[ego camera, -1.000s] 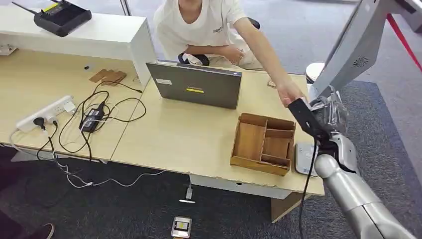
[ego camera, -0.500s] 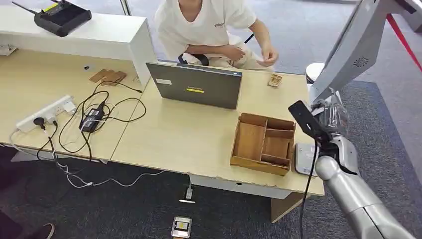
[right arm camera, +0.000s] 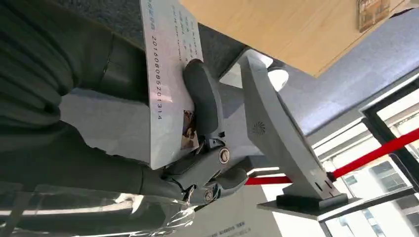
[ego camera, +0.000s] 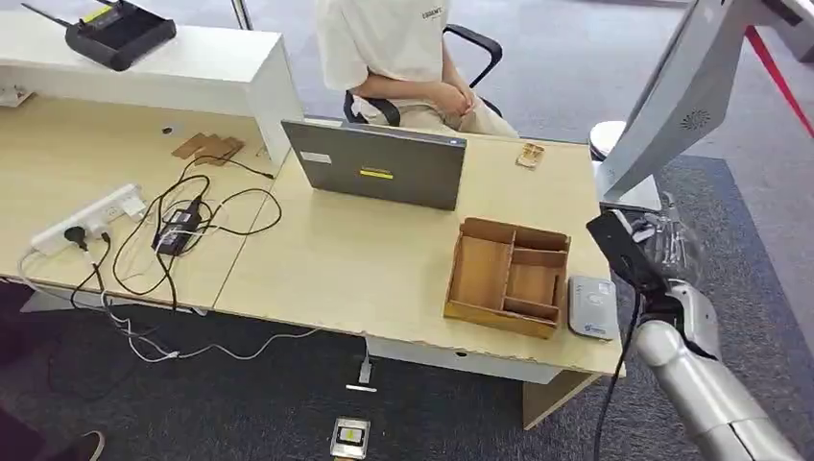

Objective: Pass the card to the sensor for recognition and then transmit it.

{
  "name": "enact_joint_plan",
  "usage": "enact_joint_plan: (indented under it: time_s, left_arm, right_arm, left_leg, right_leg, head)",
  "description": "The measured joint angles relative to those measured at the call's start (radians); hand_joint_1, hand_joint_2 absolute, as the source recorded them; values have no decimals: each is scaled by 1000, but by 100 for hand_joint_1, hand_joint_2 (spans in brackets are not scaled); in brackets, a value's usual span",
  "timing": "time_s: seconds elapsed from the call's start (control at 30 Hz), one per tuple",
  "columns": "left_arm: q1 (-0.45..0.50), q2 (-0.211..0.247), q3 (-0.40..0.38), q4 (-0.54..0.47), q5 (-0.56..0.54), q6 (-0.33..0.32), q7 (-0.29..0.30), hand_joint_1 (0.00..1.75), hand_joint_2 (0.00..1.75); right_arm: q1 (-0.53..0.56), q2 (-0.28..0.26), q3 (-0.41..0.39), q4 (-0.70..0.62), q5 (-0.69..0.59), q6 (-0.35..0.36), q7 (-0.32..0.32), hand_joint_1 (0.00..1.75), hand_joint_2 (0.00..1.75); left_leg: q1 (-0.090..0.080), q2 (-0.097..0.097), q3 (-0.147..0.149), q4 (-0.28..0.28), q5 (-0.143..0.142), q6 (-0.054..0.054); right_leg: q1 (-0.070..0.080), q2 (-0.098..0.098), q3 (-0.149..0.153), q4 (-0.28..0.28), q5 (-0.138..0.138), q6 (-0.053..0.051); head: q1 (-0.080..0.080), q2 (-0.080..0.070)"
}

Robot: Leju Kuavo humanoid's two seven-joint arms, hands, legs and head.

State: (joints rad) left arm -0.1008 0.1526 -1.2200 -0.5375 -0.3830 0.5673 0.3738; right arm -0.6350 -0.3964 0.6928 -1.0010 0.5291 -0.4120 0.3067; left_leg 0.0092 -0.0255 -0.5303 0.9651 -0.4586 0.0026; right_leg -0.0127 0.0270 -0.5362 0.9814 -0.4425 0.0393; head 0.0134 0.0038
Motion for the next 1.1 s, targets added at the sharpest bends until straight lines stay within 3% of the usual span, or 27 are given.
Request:
enact_joint_plan:
  time_s: [0.57,1.1]
  left_arm:
    - [3,0,7,4,34,19,0,0,0]
    - [2,0,6,5,57,24,13,0,0]
  right_arm:
    - [53,-18,-5,27,-29,-26,-8,175,175]
    - [115,0,-2,96,-42,-7,-24,175,175]
  left_leg:
    - [0,0,0,0,0,0]
    - [0,0,0,0,0,0]
  right_leg:
    - [0,0,0,0,0,0]
    - [0,0,0,0,0,0]
  head:
    - [0,0]
    - [0,0]
